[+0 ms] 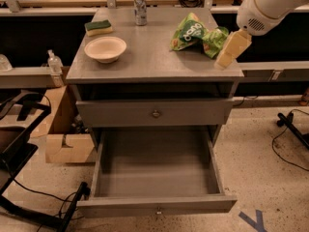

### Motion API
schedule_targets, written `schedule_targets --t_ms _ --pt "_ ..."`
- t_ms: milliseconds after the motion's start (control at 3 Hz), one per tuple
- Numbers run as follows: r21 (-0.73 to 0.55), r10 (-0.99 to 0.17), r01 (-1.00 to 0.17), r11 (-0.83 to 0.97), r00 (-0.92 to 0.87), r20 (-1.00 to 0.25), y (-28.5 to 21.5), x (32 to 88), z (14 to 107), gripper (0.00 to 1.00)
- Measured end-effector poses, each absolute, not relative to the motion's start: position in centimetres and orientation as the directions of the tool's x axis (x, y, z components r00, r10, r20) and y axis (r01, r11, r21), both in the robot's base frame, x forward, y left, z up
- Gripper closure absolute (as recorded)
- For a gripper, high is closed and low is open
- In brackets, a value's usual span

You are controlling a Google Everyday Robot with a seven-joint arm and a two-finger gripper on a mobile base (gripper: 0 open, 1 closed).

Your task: Place green rice chip bag into middle drawer

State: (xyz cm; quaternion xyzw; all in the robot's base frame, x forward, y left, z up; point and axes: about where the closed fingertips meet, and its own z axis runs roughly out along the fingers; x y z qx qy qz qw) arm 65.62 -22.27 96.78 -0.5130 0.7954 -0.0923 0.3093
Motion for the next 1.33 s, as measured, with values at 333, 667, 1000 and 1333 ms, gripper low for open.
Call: schedule_targets --t_ms 333,667,1000,1333 --pt "-0.487 -0.880 -0.760 0.429 -0.231 -0.415 -20.6 71.9 95.0 0.00" --pt "-0.511 -0.887 -0.758 0.406 -0.193 -0.419 -19.7 76.1 93.8 0.00" --pt "-0.546 -0.899 -0.741 0.390 -0.180 -0.399 -19.6 79.5 93.0 0.00" --pt "-0.561 -0.896 -0.723 0.403 -0.186 -0.404 -20.2 81.7 92.4 0.00"
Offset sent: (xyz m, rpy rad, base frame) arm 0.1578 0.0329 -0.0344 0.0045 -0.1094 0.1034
